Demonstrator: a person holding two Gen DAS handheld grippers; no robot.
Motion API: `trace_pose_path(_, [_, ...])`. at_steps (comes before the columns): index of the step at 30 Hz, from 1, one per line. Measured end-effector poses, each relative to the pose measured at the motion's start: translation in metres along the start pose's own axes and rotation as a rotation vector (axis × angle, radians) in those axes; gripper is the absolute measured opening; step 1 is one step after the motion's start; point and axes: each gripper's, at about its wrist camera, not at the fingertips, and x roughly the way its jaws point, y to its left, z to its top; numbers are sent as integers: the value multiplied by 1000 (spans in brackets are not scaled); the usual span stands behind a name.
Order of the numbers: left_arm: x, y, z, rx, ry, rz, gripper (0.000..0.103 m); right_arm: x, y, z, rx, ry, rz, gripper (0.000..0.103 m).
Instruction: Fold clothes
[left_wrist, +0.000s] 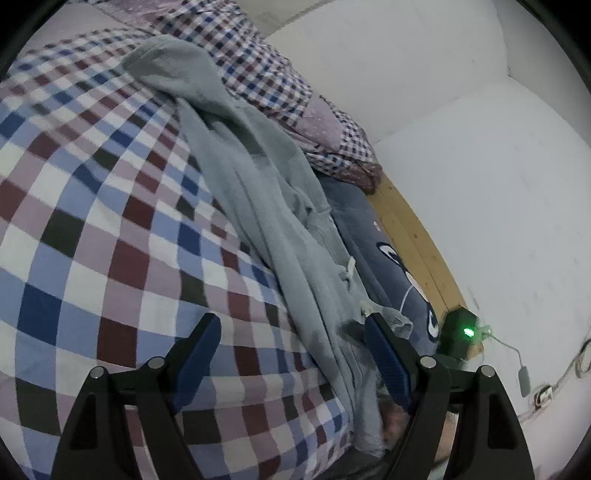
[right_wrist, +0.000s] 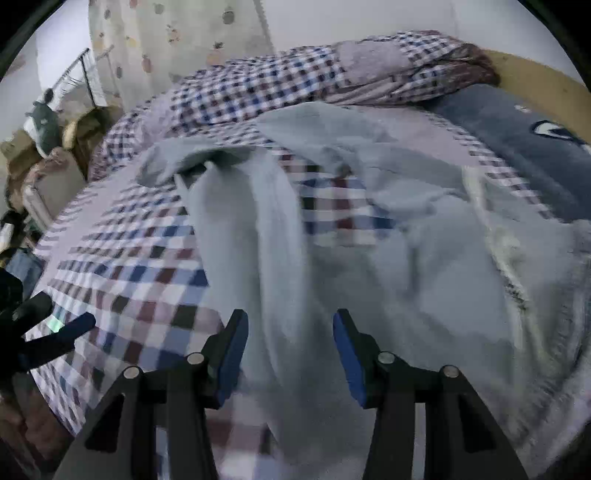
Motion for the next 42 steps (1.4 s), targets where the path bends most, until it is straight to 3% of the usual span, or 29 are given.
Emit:
trace_pose_path(3, [-2, -10, 5, 23, 0, 1, 83, 19, 14, 0, -66, -1, 1, 48])
trace_pose_path(4, [-1, -14, 6, 30, 3, 7, 83, 21, 21, -3, -103, 0, 0, 41])
trace_pose_path(7, [5, -28, 13, 62, 16, 41, 83, 26, 41, -14, -215, 1, -4, 4])
trace_pose_path(10, [11, -38, 22, 84, 30, 67, 83, 5, 67, -27, -389, -43, 48, 3])
trace_pose_path(13, [17, -46, 32, 99, 41, 103, 83, -31, 94, -54, -610, -102, 205, 2])
trace_pose_path(14, [20, -47, 35, 107, 44, 116, 83, -41, 103, -67, -681, -99, 279, 2])
trace_pose_path(17, [33, -50, 44, 148, 70, 194, 83, -43, 108, -97, -768, -27, 340, 3])
trace_pose_path(23, [64, -44, 70, 214, 113, 383, 83, -45, 85, -101, -702, 2, 437, 3])
trace_pose_path(26, [78, -42, 88, 191, 103, 392, 83, -45, 88, -103, -701, 4, 439, 3])
trace_pose_path(30, [95, -26, 112, 71, 72, 357, 83, -42, 96, -104, -712, 15, 435, 5])
trace_pose_path(34, [109, -8, 135, -32, 28, 332, 83, -42, 85, -91, -605, 4, 493, 5])
trace_pose_path(36, [112, 3, 146, -75, -2, 332, 83, -41, 70, -79, -481, -20, 515, 5])
trace_pose_path(37, [114, 9, 152, -96, -17, 332, 83, -40, 63, -72, -418, -32, 525, 10])
trace_pose_path(40, [124, 24, 164, -129, -28, 354, 83, -34, 40, -56, -238, -57, 542, 46])
trace_pose_path(42, [129, 31, 170, -136, -40, 364, 83, -28, 27, -49, -144, -62, 549, 46])
